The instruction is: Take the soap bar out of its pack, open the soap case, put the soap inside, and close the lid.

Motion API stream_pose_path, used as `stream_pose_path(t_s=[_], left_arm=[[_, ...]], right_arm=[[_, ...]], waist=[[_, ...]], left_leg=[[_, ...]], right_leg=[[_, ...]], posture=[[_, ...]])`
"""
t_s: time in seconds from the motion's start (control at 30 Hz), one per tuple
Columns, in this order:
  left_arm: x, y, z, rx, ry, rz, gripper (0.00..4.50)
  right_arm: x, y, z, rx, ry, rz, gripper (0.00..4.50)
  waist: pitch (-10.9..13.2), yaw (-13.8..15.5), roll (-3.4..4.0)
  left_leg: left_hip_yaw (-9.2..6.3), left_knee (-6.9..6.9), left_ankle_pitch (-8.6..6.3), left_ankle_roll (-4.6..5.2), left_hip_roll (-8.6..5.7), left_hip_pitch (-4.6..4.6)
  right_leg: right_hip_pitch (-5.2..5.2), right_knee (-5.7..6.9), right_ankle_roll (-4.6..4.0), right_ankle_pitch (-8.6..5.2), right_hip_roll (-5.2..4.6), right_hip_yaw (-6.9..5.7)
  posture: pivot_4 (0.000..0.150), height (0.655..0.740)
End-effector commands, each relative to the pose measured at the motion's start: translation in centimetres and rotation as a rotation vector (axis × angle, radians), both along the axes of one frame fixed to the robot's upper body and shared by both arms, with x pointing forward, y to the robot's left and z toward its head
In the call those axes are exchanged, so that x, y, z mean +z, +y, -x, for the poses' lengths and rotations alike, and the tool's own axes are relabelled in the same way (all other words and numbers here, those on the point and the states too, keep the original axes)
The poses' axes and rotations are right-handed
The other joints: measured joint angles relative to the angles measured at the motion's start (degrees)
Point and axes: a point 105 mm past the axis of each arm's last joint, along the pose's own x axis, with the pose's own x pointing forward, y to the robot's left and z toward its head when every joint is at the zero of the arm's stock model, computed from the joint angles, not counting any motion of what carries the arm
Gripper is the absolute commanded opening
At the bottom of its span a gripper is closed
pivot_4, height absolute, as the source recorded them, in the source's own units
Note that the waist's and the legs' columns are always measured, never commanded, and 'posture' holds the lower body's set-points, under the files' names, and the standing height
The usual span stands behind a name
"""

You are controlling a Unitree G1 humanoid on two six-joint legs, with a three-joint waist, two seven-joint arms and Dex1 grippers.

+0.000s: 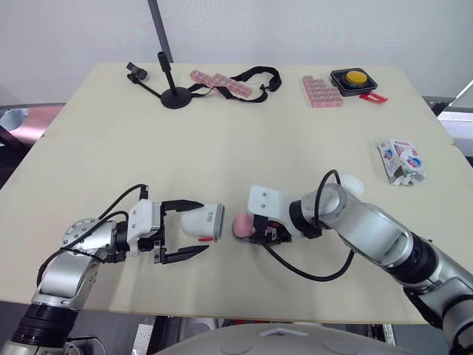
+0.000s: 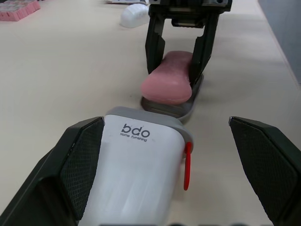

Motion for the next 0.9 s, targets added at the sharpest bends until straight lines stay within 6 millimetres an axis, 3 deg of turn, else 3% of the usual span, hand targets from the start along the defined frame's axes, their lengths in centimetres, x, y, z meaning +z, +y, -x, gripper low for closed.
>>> stream_pose_path(t_s=[0.03, 0.37, 0.73, 0.9], left_arm=[[0.7, 0.4, 0.3, -0.012, -0.024, 0.000, 4.50], [0.9, 2.2, 0.1, 0.051, -0.037, -0.016, 4.50], [0.8, 4.3, 1.2, 0.148, -0.014, -0.032, 4.50], [0.6, 4.1, 1.2, 0.169, -0.018, -0.029, 4.50]], right_arm=[[0.7, 0.5, -0.1, 0.033, -0.028, -0.017, 1.70], [0.2, 0.5, 0.1, 0.061, -0.012, 0.003, 1.70], [0.2, 0.4, 0.1, 0.088, -0.020, 0.007, 1.70], [0.3, 0.6, 0.3, 0.121, -0.015, 0.009, 1.70]], waist=[[0.0, 0.0, 0.00], [0.0, 0.0, 0.00], [0.0, 0.0, 0.00], [0.0, -0.1, -0.01]], left_leg=[[0.00, -0.01, 0.00, 0.00, 0.00, 0.03], [0.00, -0.02, 0.00, -0.01, 0.00, 0.04], [0.00, -0.04, -0.01, -0.02, 0.00, 0.08], [0.00, -0.07, -0.01, -0.03, 0.00, 0.10]], right_leg=[[0.02, 0.00, 0.00, 0.00, 0.00, 0.00], [0.05, -0.01, 0.00, 0.00, 0.00, -0.01], [0.06, -0.10, 0.00, 0.00, -0.02, -0.02], [0.07, -0.10, 0.00, 0.00, 0.00, -0.02]], posture=[[0.150, 0.7395], [0.150, 0.7395], [0.150, 0.7395], [0.150, 0.7395]])
